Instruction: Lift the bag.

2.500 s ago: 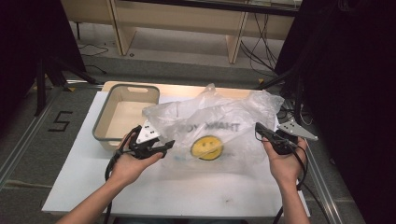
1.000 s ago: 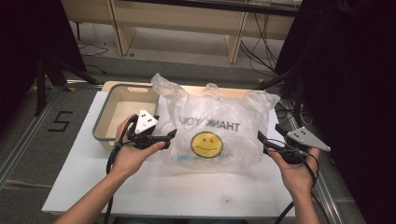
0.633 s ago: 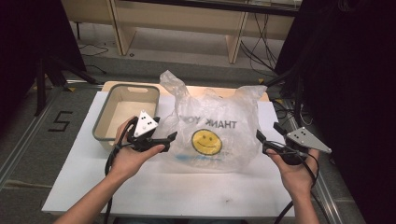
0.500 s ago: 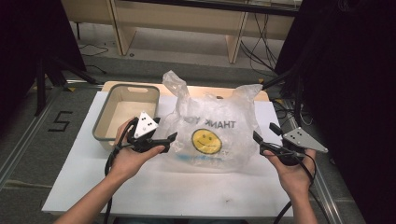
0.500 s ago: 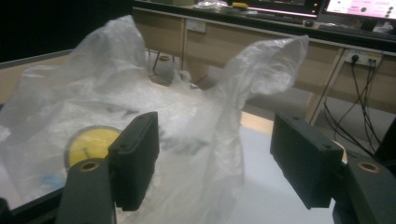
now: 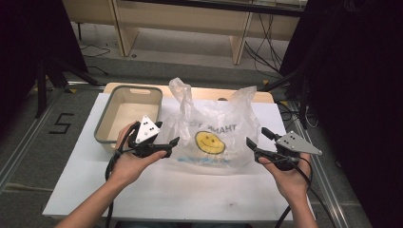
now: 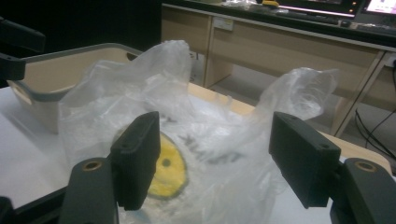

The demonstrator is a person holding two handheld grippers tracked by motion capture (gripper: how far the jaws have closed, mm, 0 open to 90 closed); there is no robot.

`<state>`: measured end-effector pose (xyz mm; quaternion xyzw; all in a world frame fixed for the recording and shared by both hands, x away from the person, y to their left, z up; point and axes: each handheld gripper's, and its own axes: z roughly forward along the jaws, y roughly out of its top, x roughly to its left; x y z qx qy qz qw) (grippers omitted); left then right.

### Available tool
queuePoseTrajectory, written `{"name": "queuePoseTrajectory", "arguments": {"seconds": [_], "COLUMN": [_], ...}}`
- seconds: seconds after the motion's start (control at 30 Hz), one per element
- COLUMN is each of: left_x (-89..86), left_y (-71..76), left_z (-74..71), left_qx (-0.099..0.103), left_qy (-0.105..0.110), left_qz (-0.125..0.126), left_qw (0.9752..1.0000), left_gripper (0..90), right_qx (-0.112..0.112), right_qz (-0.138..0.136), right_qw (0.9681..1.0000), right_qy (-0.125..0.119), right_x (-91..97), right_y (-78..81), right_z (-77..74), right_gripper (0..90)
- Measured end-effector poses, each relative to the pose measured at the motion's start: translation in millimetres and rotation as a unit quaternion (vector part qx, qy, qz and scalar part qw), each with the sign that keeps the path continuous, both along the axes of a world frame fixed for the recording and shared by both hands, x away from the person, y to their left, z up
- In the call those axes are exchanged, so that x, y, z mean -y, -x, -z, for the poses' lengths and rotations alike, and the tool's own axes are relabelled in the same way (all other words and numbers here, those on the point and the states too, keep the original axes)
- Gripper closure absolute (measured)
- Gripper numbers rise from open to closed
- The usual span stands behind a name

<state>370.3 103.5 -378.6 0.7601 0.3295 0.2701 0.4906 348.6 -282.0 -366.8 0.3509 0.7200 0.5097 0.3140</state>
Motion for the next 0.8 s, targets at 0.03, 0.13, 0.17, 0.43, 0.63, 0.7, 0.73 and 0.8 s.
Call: {"name": "queuePoseTrajectory", "arguments": {"seconds": [0.03, 0.13, 0.17, 0.43, 0.63, 0.7, 0.73, 0.8], "left_x": [-0.2, -0.8, -0.9, -3.3, -5.1, -6.3, -6.7, -7.9], "left_y": [0.3, 2.1, 2.7, 8.4, 14.9, 16.5, 17.3, 18.5], "left_z": [0.1, 0.9, 1.3, 1.7, 3.2, 3.3, 3.6, 4.0], "left_qx": [0.0, -0.003, -0.004, -0.002, -0.002, -0.002, -0.003, -0.003], "left_qy": [0.0, -0.001, -0.001, -0.006, -0.008, -0.011, -0.01, -0.012], "left_qz": [0.0, 0.002, 0.002, 0.01, 0.018, 0.021, 0.022, 0.024], "left_qw": [1.0, 1.0, 1.0, 0.9999, 0.9998, 0.9997, 0.9997, 0.9996], "left_gripper": [24.6, 24.4, 24.2, 23.6, 22.9, 22.8, 22.7, 22.7], "right_qx": [0.0, -0.004, -0.006, -0.015, -0.021, -0.024, -0.027, -0.028], "right_qz": [-0.005, -0.016, -0.019, -0.046, -0.063, -0.067, -0.07, -0.074], "right_qw": [1.0, 0.9999, 0.9998, 0.9988, 0.9978, 0.9974, 0.9972, 0.9968], "right_qy": [0.001, 0.002, 0.003, 0.005, 0.006, 0.006, 0.006, 0.007], "right_x": [-2.3, -7.3, -9.0, -19.9, -25.2, -26.6, -27.1, -28.4], "right_y": [0.4, 0.9, 1.2, 2.5, 4.5, 5.0, 5.3, 6.0], "right_z": [0.8, 2.8, 3.4, 8.8, 12.3, 13.9, 14.6, 16.2], "right_gripper": [34.9, 34.9, 34.9, 34.9, 34.9, 34.9, 34.9, 34.9]}}
